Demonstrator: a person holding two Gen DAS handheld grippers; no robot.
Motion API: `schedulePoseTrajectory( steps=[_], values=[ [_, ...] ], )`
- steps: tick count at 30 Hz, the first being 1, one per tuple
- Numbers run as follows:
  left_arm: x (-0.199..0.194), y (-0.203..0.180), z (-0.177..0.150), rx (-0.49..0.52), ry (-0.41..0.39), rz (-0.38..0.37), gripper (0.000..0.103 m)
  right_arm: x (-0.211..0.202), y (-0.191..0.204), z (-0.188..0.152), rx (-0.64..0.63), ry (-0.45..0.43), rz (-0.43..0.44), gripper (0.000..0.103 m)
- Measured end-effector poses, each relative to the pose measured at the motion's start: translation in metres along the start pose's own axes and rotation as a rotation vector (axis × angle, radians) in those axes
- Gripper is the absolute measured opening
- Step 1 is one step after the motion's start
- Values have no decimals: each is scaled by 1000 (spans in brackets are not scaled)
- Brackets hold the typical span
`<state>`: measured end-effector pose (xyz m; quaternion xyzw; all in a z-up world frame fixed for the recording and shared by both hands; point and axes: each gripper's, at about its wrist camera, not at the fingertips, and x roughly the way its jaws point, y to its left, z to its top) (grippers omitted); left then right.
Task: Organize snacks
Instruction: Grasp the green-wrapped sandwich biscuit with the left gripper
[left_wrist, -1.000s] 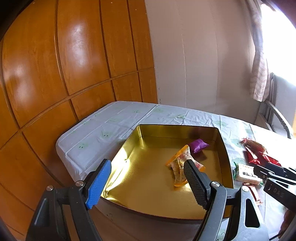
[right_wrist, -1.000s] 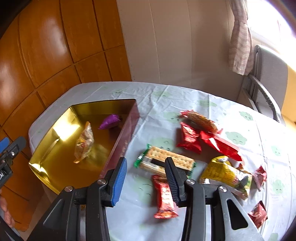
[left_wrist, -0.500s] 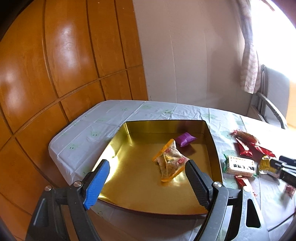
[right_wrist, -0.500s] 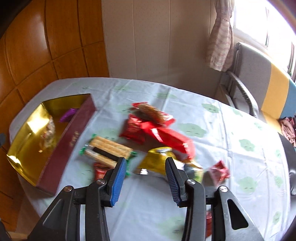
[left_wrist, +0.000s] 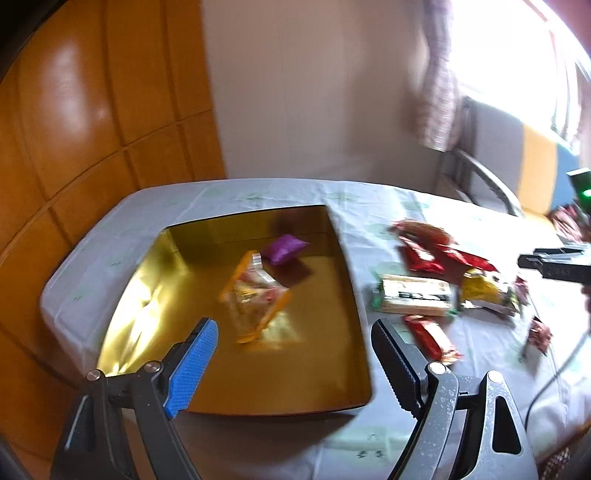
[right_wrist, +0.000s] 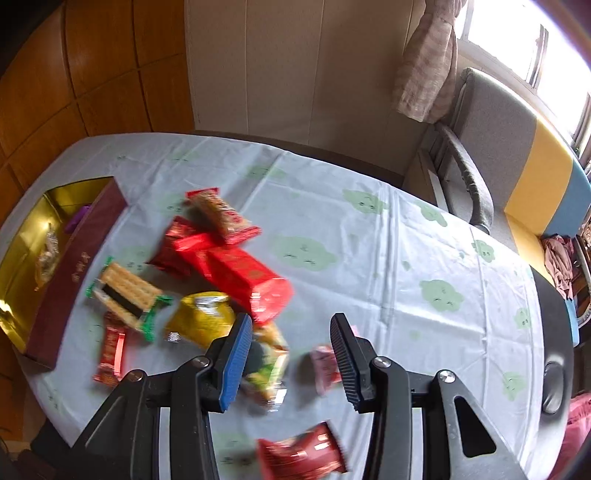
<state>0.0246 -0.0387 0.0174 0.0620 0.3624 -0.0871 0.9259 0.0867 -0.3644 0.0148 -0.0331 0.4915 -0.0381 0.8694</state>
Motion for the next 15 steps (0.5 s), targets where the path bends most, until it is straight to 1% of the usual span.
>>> schedulePoseTrajectory(
  steps=[2,3,4,8,9,11,12,13,15],
  values=[
    [3,-9,5,21,10,-49,85,6,-10,-2,12,12,13,45],
    [6,-18,10,58,19,-89,85,9,-16,-3,24,14,30,45],
    [9,-23,14,85,27,-114,85,11,-21,-4,35,12,45,45],
    [31,-51,28,240,112,-264,85,18,-43,-16,108,-4,110,45],
    [38,-59,31,292,130,-285,85,20,-48,-20,132,-4,129,45],
    [51,-72,36,384,154,-286,85,26,-54,-21,161,23,125,45],
    [60,-80,39,436,177,-291,85,27,-55,-20,170,20,129,45],
    [68,-85,40,468,193,-286,84,26,-56,-18,178,14,148,45],
    [85,-99,43,558,248,-302,84,25,-57,-15,193,6,183,45]
  ],
)
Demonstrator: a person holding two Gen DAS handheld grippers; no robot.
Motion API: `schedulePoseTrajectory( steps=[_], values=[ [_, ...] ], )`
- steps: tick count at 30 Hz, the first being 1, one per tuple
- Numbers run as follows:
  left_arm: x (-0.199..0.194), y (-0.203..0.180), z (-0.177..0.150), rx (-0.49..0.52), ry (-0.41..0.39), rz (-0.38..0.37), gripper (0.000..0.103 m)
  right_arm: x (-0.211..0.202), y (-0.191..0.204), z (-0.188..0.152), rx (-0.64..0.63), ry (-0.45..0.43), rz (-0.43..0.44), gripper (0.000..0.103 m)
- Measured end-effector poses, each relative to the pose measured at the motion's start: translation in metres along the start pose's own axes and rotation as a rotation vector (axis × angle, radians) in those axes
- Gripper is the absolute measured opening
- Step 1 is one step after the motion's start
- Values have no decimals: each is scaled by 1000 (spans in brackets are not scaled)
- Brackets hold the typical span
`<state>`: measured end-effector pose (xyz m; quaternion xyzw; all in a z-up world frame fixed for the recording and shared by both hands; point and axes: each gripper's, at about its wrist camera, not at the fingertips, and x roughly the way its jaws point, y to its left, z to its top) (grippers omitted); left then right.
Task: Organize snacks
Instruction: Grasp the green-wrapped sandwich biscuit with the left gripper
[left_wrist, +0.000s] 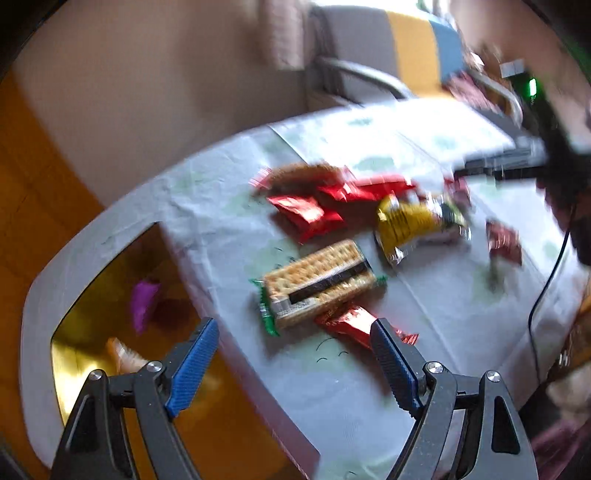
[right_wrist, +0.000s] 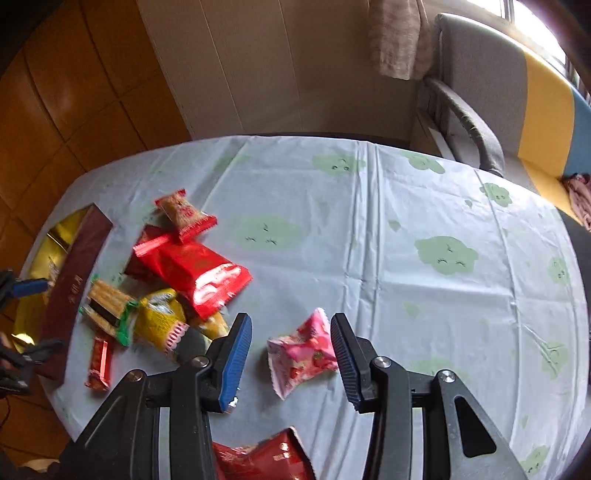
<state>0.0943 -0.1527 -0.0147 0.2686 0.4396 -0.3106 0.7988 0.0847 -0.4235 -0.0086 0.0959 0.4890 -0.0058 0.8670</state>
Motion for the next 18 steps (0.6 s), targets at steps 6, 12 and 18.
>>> schedulePoseTrajectory(
  steps=[6,12,18],
  values=[
    [30,-9,18,182,74,21,85,-5,4,5,10,-13,46,46],
    [64,-17,30,317,152,-4,86,-9,-5,9,57,-30,66,46],
    [80,-16,42,369,169,-30,86,-9,-10,11,75,-30,56,46]
  ],
)
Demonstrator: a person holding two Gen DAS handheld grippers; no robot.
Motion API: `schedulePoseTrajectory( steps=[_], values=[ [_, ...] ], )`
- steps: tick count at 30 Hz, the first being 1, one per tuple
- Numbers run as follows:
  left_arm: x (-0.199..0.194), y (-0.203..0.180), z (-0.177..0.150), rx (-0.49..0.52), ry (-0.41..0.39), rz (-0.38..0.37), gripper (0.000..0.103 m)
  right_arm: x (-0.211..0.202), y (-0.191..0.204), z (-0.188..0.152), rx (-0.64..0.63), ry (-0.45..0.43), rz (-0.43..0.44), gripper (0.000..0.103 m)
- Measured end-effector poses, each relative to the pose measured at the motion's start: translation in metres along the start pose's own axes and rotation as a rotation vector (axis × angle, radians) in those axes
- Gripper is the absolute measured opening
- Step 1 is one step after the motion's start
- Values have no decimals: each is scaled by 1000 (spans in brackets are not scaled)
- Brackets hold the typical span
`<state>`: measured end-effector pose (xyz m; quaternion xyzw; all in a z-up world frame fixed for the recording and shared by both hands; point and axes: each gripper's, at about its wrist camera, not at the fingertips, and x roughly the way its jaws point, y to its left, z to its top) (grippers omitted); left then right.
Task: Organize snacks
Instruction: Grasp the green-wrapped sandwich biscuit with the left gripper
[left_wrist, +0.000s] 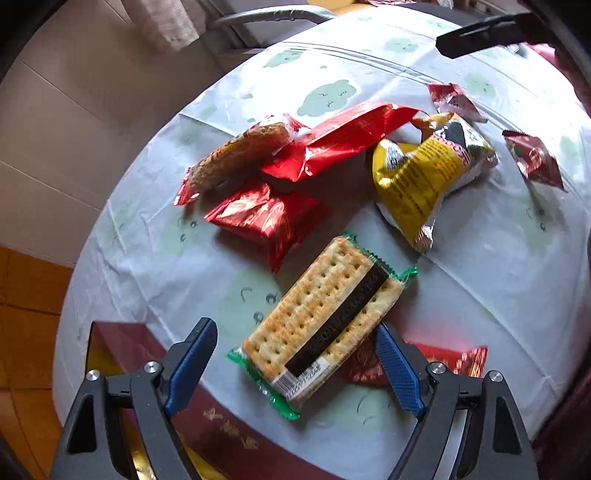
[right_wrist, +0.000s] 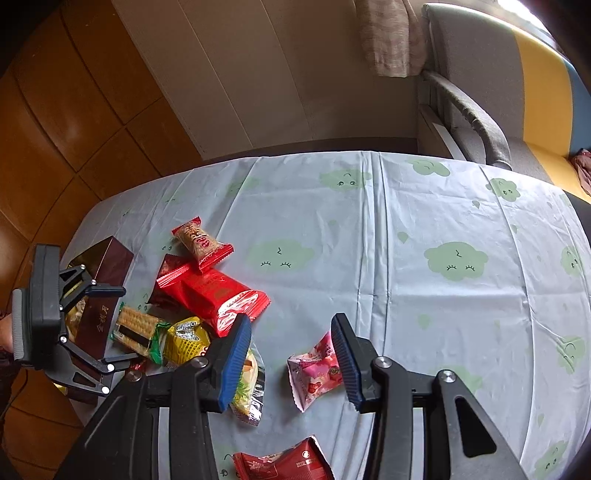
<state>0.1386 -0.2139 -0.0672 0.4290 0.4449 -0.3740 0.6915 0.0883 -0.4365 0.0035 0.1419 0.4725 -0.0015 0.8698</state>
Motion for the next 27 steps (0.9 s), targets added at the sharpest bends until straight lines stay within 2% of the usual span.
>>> schedulePoseTrajectory(
  steps=[2,4,6,7,8,10,13,18,20,24,27],
  values=[
    [9,3,5,-25,15,-32,85,-2,-3,1,7,-6,-11,46],
    [18,5,7,-73,29,-75,79,-4,-6,2,19,-14,-17,46],
    [15,7,6,-111,15,-116,65,-7,-11,4,41,-25,-30,46],
    [14,8,5,-127,8,-123,54,-8,-14,4,53,-28,-36,46],
    [13,9,4,-144,4,-109,49,-9,-19,5,73,-30,-39,46],
    [11,10,1,-188,-5,-103,47,-11,-26,5,101,-30,-45,46],
    [8,11,-2,-299,-36,-138,46,-13,-35,6,142,-26,-37,46],
    [-10,-2,-10,-393,-91,-84,46,-4,-39,3,180,32,26,46],
    [-20,-4,-15,-439,-109,-74,46,4,-34,0,164,85,57,48],
    [-54,-11,-24,-520,-198,-49,46,16,-30,-7,186,140,74,51],
    [-77,-12,-37,-603,-264,-67,46,24,-34,-11,216,163,54,54]
  ],
)
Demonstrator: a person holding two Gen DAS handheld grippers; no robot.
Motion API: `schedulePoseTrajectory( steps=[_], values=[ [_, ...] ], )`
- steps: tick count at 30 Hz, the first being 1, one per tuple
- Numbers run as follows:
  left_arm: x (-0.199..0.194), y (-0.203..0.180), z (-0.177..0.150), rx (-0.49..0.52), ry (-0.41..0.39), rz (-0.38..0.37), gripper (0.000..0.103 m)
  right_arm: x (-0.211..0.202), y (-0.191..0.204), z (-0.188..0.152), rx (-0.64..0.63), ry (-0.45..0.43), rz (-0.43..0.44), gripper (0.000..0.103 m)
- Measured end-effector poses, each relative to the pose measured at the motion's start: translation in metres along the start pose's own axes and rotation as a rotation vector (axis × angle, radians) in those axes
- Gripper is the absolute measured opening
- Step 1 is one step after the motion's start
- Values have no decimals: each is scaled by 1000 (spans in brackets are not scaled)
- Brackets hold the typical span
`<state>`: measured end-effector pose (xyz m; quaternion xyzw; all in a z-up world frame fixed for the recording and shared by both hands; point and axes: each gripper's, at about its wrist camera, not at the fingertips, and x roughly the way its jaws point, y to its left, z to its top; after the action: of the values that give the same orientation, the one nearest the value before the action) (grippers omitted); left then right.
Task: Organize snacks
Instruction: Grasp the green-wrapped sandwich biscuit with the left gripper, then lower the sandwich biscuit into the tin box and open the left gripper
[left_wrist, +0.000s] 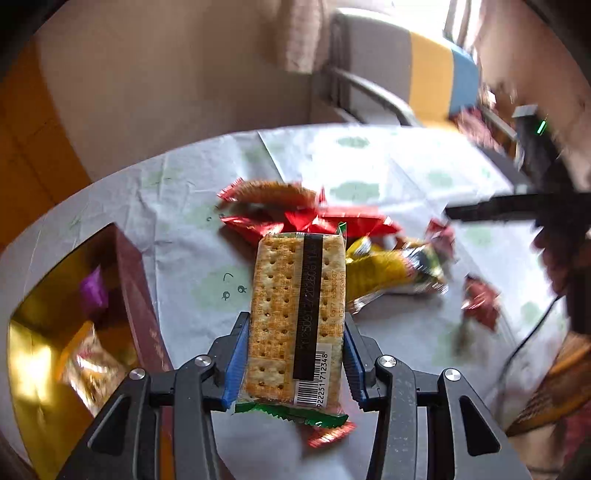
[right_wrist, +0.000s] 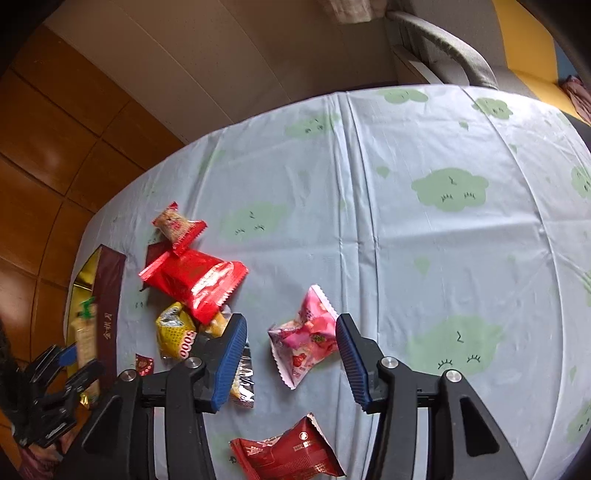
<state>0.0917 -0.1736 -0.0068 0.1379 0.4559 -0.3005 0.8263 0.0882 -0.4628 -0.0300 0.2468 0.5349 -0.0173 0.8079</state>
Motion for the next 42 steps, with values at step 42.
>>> schedulePoseTrajectory(
  steps=[42],
  values=[
    [-48,119,-105,-532,-39,142,53,22,32,-15,-237,-21,-167,48]
  ],
)
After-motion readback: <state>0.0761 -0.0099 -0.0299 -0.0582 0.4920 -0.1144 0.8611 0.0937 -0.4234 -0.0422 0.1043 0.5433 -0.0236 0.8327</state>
